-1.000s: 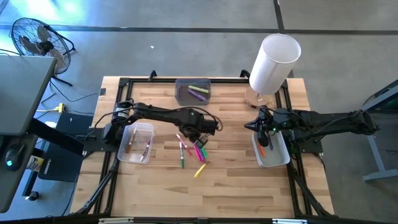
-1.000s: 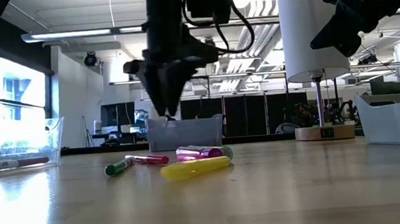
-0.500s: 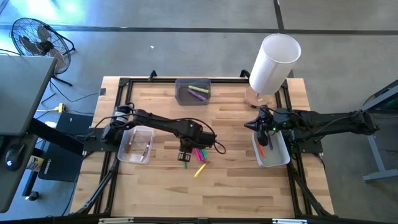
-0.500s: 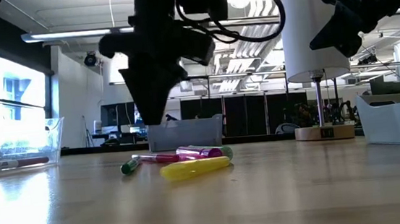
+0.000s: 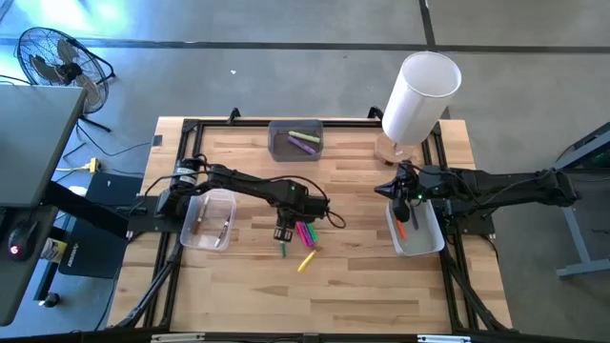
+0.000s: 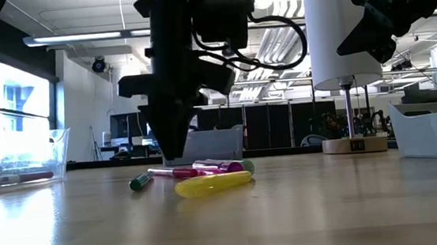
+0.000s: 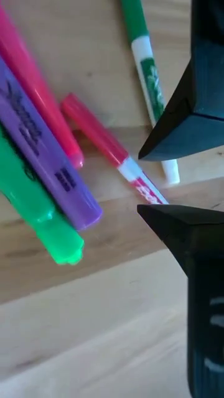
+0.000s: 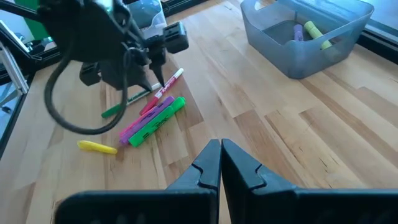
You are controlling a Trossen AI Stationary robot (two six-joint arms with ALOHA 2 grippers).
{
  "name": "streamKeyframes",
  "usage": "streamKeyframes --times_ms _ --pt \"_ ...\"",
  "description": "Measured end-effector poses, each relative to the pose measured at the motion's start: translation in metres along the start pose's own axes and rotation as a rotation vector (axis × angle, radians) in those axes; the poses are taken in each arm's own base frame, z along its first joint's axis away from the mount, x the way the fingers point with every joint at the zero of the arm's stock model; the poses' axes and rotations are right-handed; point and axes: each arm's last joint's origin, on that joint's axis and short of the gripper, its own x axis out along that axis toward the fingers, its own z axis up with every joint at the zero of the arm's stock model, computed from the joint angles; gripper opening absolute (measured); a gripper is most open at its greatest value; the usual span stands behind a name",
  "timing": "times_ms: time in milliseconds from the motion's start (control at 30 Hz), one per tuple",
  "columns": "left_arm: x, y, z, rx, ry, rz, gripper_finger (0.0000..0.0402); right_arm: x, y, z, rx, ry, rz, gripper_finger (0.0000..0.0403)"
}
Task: Pick & Place Markers
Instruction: Put the white and pink marker into the transparent bin
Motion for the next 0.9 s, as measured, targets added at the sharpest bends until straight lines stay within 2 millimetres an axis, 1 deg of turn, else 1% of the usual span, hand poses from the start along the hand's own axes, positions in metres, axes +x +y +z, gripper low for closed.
streamKeyframes --times_ms 233,433,600,733,900 --pt "0.001 0.009 -0.001 -0.020 -0.013 -0.069 0.0119 0.000 0.000 0.000 0.000 0.000 0.000 0.0002" --pt "0.001 0.008 -0.001 0.071 -0.018 -0.082 0.0119 0.000 0.000 0.000 -0.005 0.000 0.000 0.0002" --pt "0.001 0.008 -0.001 0.080 -0.021 -0.083 0.0119 0.000 0.000 0.000 -0.008 0.000 0.000 0.0001" --pt "0.011 0.007 0.001 0.121 0.003 -0.089 0.0119 0.000 0.000 0.000 -0.009 0.000 0.000 0.0001" --pt "0.024 0.007 0.003 0.118 0.037 -0.091 0.0119 0.000 0.000 0.000 -0.010 -0.002 0.001 0.0002"
